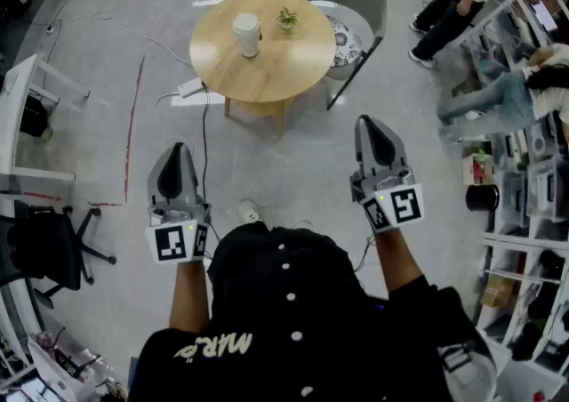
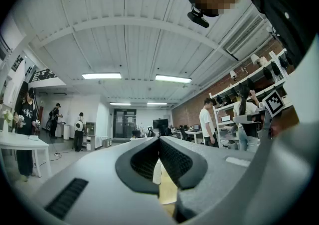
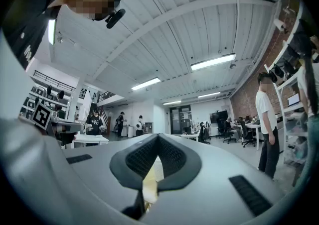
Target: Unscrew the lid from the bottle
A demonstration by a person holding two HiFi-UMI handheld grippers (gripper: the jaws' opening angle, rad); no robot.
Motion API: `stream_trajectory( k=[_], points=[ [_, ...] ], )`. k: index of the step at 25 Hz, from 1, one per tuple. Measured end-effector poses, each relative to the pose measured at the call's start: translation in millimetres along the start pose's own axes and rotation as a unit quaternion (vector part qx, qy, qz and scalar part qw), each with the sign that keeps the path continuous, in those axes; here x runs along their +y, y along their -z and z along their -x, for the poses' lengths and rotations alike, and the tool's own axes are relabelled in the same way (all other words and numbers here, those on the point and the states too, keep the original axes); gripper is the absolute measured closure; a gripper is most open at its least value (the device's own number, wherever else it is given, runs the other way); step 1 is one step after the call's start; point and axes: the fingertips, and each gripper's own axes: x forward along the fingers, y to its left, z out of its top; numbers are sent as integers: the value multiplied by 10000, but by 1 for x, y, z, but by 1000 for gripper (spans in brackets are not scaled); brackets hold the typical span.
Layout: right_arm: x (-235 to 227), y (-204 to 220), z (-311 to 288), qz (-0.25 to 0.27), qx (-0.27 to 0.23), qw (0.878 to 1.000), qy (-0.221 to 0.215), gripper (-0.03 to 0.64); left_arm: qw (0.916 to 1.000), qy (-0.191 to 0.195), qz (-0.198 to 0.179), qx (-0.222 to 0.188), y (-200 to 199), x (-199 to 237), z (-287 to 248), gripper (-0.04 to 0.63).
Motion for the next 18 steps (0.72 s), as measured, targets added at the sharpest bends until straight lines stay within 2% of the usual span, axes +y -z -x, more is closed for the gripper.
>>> stream_trajectory(
  k=[4,7,11,14,15,16,17,18],
  points=[
    [-1,-1,-1,-59,-21,10000,-10,621,10000,0,1,10,0,0,0,591],
    [4,-5,0,-252,-170,9994,-180,623,10000,-54,-9,62,3,2,0,591],
    [9,-3,-3,-231,-149,9992,-284,617,9998,-133,76,121,8,9,-2,591],
    [12,-2,-5,-198,-137,9990,-365,615,9998,31,-135,113,10,7,-2,591],
    [15,-1,-7,-204,-105,9987,-447,595,9995,144,-277,106,11,5,-3,565],
    [18,2,-11,-234,-38,9981,-563,490,9989,244,-396,113,13,5,-6,409],
    [22,5,-16,-266,32,9973,-678,343,9983,304,-478,126,14,5,-9,275],
    [26,6,-21,-262,68,9968,-757,291,9979,335,-537,140,15,5,-12,240]
  ],
)
